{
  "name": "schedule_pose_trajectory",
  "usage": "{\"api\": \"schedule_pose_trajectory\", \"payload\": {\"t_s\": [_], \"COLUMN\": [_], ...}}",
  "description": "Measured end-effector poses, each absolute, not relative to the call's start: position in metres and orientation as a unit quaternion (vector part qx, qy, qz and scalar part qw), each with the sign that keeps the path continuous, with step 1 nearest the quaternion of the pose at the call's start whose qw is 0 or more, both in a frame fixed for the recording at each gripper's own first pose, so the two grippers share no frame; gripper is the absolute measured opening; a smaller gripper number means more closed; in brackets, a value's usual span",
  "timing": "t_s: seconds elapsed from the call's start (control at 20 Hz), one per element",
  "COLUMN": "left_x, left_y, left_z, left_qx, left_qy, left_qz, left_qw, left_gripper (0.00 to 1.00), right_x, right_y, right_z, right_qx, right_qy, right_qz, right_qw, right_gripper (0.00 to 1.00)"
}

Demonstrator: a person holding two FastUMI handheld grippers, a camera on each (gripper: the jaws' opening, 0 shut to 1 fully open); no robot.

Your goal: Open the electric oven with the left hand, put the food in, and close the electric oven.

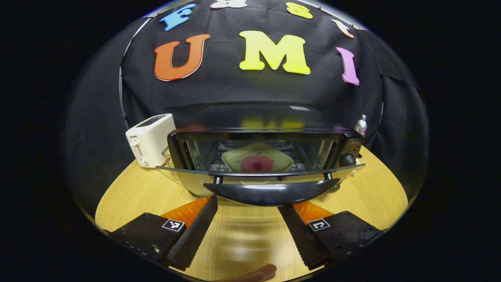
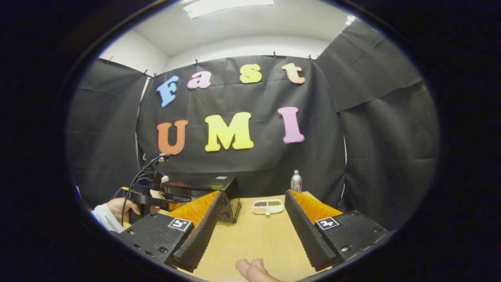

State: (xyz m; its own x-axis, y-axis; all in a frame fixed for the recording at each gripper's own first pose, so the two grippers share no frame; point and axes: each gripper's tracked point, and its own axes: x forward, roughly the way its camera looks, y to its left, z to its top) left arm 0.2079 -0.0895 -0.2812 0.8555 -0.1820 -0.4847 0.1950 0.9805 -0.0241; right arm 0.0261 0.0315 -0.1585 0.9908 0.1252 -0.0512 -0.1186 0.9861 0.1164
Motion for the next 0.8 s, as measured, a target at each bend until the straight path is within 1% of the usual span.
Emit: {"api": "schedule_pose_trajectory", "payload": {"t_s": [0.1, 0.2, 0.25, 0.3, 0.55, 0.65, 0.8], "left_x": [0.203, 0.182, 0.172, 0.160, 0.094, 0.069, 0.026], "left_y": [-0.092, -0.094, -0.090, -0.088, -0.076, -0.071, -0.055], "left_z": [-0.255, -0.227, -0.214, -0.203, -0.134, -0.105, -0.070], "left_qx": [-0.002, -0.024, -0.030, -0.034, -0.028, -0.024, -0.009], "left_qy": [0.204, 0.173, 0.161, 0.153, 0.094, 0.074, 0.052], "left_qz": [-0.101, -0.112, -0.111, -0.111, -0.113, -0.111, -0.098], "left_qw": [0.974, 0.978, 0.980, 0.981, 0.989, 0.991, 0.994], "left_gripper": [0.98, 0.96, 0.95, 0.96, 0.95, 0.95, 0.95], "right_x": [0.022, 0.018, 0.016, 0.012, 0.000, -0.009, -0.025], "right_y": [0.027, 0.024, 0.022, 0.022, 0.014, 0.011, 0.012], "right_z": [-0.157, -0.156, -0.156, -0.156, -0.149, -0.136, -0.110], "right_qx": [0.053, 0.052, 0.053, 0.057, 0.073, 0.074, 0.094], "right_qy": [0.030, 0.033, 0.036, 0.040, 0.056, 0.053, 0.046], "right_qz": [0.059, 0.054, 0.051, 0.050, 0.045, 0.045, 0.067], "right_qw": [0.996, 0.997, 0.997, 0.996, 0.995, 0.995, 0.992], "right_gripper": [0.95, 0.96, 1.00, 0.96, 0.96, 0.96, 0.96]}}
